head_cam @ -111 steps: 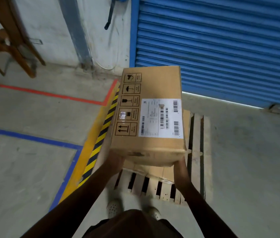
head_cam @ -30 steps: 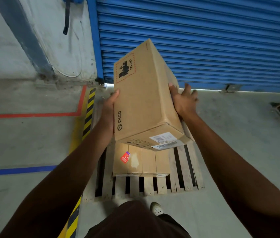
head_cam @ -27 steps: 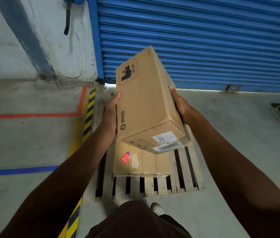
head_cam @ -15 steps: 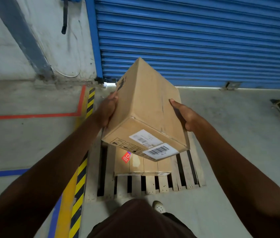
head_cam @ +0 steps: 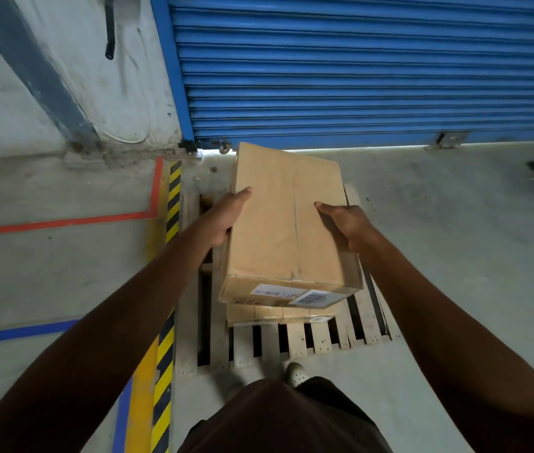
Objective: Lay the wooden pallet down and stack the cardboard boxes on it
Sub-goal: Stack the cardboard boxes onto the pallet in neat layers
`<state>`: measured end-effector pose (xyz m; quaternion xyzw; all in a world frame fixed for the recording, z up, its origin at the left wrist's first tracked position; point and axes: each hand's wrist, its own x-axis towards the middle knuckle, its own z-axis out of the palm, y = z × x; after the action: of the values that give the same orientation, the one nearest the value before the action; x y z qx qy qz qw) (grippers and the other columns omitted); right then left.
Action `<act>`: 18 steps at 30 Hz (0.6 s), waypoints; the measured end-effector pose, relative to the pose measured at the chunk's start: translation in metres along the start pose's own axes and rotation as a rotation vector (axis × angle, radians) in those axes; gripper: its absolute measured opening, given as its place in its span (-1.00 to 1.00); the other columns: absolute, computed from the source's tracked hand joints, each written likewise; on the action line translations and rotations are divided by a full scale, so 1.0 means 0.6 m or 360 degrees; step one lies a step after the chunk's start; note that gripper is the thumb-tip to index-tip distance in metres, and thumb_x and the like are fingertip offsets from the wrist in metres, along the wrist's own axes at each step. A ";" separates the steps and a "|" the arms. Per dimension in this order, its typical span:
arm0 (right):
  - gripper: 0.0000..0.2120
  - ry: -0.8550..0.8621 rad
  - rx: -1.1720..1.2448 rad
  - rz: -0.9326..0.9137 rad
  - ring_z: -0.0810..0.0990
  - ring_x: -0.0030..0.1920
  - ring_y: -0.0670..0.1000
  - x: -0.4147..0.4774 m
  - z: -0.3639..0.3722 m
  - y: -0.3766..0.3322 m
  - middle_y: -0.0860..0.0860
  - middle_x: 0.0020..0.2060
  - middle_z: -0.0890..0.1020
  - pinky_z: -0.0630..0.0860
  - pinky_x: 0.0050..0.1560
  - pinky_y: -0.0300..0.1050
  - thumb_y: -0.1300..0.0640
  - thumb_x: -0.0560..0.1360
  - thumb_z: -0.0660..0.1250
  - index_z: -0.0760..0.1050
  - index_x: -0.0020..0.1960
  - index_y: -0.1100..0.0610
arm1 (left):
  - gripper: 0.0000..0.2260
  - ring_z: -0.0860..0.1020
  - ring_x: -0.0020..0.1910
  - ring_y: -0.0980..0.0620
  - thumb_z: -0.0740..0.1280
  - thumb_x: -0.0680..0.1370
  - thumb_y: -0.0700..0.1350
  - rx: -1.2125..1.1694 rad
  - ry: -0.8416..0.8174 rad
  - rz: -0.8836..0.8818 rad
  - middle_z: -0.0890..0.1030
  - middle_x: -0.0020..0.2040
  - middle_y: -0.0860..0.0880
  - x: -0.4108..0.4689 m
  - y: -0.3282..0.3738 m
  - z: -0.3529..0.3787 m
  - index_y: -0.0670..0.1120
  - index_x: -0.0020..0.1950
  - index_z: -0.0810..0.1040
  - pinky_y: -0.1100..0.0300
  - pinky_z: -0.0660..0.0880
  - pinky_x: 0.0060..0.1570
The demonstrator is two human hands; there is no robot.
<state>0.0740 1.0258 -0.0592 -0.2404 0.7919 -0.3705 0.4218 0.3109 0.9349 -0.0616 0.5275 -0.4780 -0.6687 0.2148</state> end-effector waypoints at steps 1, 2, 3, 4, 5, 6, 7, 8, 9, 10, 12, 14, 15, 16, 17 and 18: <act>-0.40 0.0020 -0.0015 -0.0009 0.63 0.06 0.13 0.003 0.001 0.008 0.08 0.11 0.67 0.58 0.19 0.10 -0.22 0.32 0.55 0.60 0.20 0.14 | -0.52 0.57 0.21 -0.12 0.21 0.62 0.18 0.0060 0.0035 -0.0030 0.59 0.28 -0.09 0.007 -0.005 0.003 -0.11 0.40 0.47 -0.08 0.46 0.30; -0.37 0.0032 -0.0038 -0.0016 0.62 0.08 0.14 0.006 0.002 0.014 0.08 0.13 0.66 0.57 0.21 0.12 -0.23 0.31 0.55 0.59 0.21 0.14 | -0.50 0.56 0.22 -0.12 0.21 0.62 0.20 0.0138 0.0070 -0.0065 0.57 0.31 -0.09 0.015 -0.011 0.005 -0.10 0.41 0.46 -0.06 0.45 0.30; -0.36 0.0047 -0.0061 -0.0009 0.61 0.10 0.14 0.009 0.003 0.018 0.07 0.12 0.65 0.56 0.21 0.13 -0.23 0.31 0.55 0.58 0.23 0.15 | -0.49 0.54 0.23 -0.13 0.20 0.61 0.21 0.0230 0.0101 -0.0113 0.55 0.32 -0.07 0.022 -0.018 0.006 -0.09 0.42 0.45 -0.02 0.44 0.28; -0.37 0.0062 -0.0084 -0.0019 0.60 0.10 0.13 0.013 0.004 0.020 0.06 0.10 0.64 0.56 0.21 0.12 -0.22 0.32 0.54 0.58 0.23 0.16 | -0.50 0.53 0.23 -0.14 0.20 0.61 0.21 0.0315 0.0120 -0.0156 0.55 0.29 -0.06 0.025 -0.021 0.007 -0.10 0.40 0.46 0.00 0.43 0.24; -0.41 0.0070 -0.0106 -0.0024 0.59 0.09 0.12 0.019 0.004 0.024 0.05 0.05 0.63 0.56 0.20 0.10 -0.21 0.34 0.54 0.58 0.20 0.16 | -0.54 0.54 0.20 -0.14 0.19 0.63 0.18 0.0369 0.0139 -0.0202 0.57 0.24 -0.08 0.030 -0.027 0.007 -0.11 0.37 0.47 -0.01 0.45 0.21; -0.47 0.0063 -0.0132 -0.0018 0.59 0.06 0.11 0.025 0.005 0.029 0.04 0.01 0.62 0.56 0.18 0.06 -0.20 0.37 0.53 0.59 0.15 0.15 | -0.58 0.55 0.17 -0.14 0.20 0.64 0.15 0.0403 0.0149 -0.0244 0.58 0.19 -0.10 0.033 -0.032 0.009 -0.12 0.33 0.48 -0.03 0.48 0.18; -0.52 0.0041 -0.0167 -0.0018 0.59 0.03 0.09 0.030 0.006 0.035 0.03 -0.02 0.63 0.57 0.14 0.03 -0.21 0.38 0.51 0.60 0.09 0.14 | -0.62 0.56 0.12 -0.13 0.21 0.65 0.12 0.0401 0.0155 -0.0281 0.59 0.15 -0.11 0.040 -0.039 0.011 -0.13 0.30 0.48 -0.03 0.51 0.13; -0.53 0.0018 -0.0201 -0.0015 0.61 0.00 0.08 0.036 0.007 0.043 0.03 -0.04 0.65 0.58 0.11 0.00 -0.23 0.38 0.50 0.61 0.02 0.14 | -0.65 0.57 0.07 -0.12 0.22 0.65 0.08 0.0382 0.0169 -0.0309 0.60 0.11 -0.12 0.047 -0.051 0.013 -0.15 0.28 0.49 -0.01 0.54 0.03; -0.48 -0.0018 -0.0216 -0.0017 0.62 -0.01 0.08 0.042 0.009 0.052 0.04 -0.05 0.67 0.59 0.08 0.01 -0.28 0.35 0.49 0.62 0.02 0.15 | -0.68 0.58 0.00 -0.10 0.23 0.65 0.04 0.0355 0.0194 -0.0335 0.60 0.04 -0.12 0.052 -0.061 0.016 -0.17 0.26 0.50 0.02 0.55 -0.06; -0.41 -0.0045 -0.0220 -0.0008 0.64 -0.01 0.09 0.052 0.013 0.063 0.05 -0.05 0.69 0.61 0.07 0.04 -0.34 0.29 0.47 0.63 0.04 0.14 | -0.69 0.58 -0.06 -0.10 0.25 0.65 0.01 0.0349 0.0230 -0.0353 0.59 -0.05 -0.12 0.059 -0.075 0.018 -0.20 0.23 0.51 0.03 0.55 -0.11; -0.43 -0.0102 -0.0226 0.0031 0.66 -0.03 0.10 0.063 0.022 0.088 0.05 -0.07 0.69 0.63 0.05 0.10 -0.36 0.28 0.45 0.63 0.02 0.09 | -0.65 0.58 -0.12 -0.16 0.29 0.63 -0.01 0.0348 0.0297 -0.0419 0.57 -0.13 -0.15 0.067 -0.101 0.020 -0.27 0.23 0.52 0.01 0.55 -0.10; -0.59 -0.0202 -0.0276 0.0065 0.67 -0.07 0.10 0.065 0.033 0.113 0.06 -0.13 0.69 0.65 0.02 0.12 -0.28 0.43 0.42 0.61 -0.03 0.06 | -0.63 0.61 0.01 -0.24 0.36 0.58 -0.03 0.0351 0.0278 -0.0455 0.60 0.01 -0.20 0.073 -0.132 0.025 -0.26 0.27 0.52 -0.06 0.59 0.00; -0.61 -0.0239 -0.0309 0.0068 0.67 -0.10 0.10 0.072 0.037 0.131 0.07 -0.15 0.68 0.66 0.00 0.14 -0.27 0.45 0.40 0.61 -0.04 0.06 | -0.62 0.62 0.06 -0.20 0.40 0.54 -0.05 0.0346 0.0276 -0.0470 0.61 0.06 -0.19 0.073 -0.147 0.029 -0.24 0.28 0.52 -0.07 0.61 0.03; -0.62 -0.0267 -0.0331 0.0059 0.68 -0.10 0.10 0.080 0.043 0.147 0.08 -0.15 0.69 0.66 0.00 0.18 -0.26 0.46 0.40 0.61 -0.04 0.06 | -0.62 0.65 0.00 -0.11 0.44 0.49 -0.07 0.0304 0.0268 -0.0477 0.63 0.01 -0.14 0.075 -0.165 0.034 -0.22 0.23 0.54 -0.01 0.63 -0.03; -0.65 -0.0301 -0.0344 0.0033 0.68 -0.09 0.10 0.088 0.049 0.161 0.09 -0.14 0.69 0.64 0.03 0.21 -0.22 0.48 0.40 0.62 -0.02 0.08 | -0.66 0.67 -0.14 0.00 0.47 0.46 -0.11 0.0269 0.0267 -0.0482 0.66 -0.08 -0.11 0.076 -0.183 0.038 -0.24 0.17 0.57 0.06 0.64 -0.17; -0.70 -0.0352 -0.0379 0.0018 0.68 -0.05 0.09 0.100 0.054 0.178 0.09 -0.10 0.69 0.63 0.07 0.21 -0.13 0.52 0.40 0.62 0.02 0.11 | -0.70 0.66 -0.22 0.05 0.49 0.43 -0.16 0.0257 0.0246 -0.0498 0.67 -0.16 -0.10 0.077 -0.200 0.043 -0.25 0.10 0.60 0.10 0.63 -0.24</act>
<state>0.0627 1.0371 -0.1850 -0.3235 0.7803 -0.2429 0.4770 0.2974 0.9633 -0.1890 0.6606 -0.4243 -0.6109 0.1014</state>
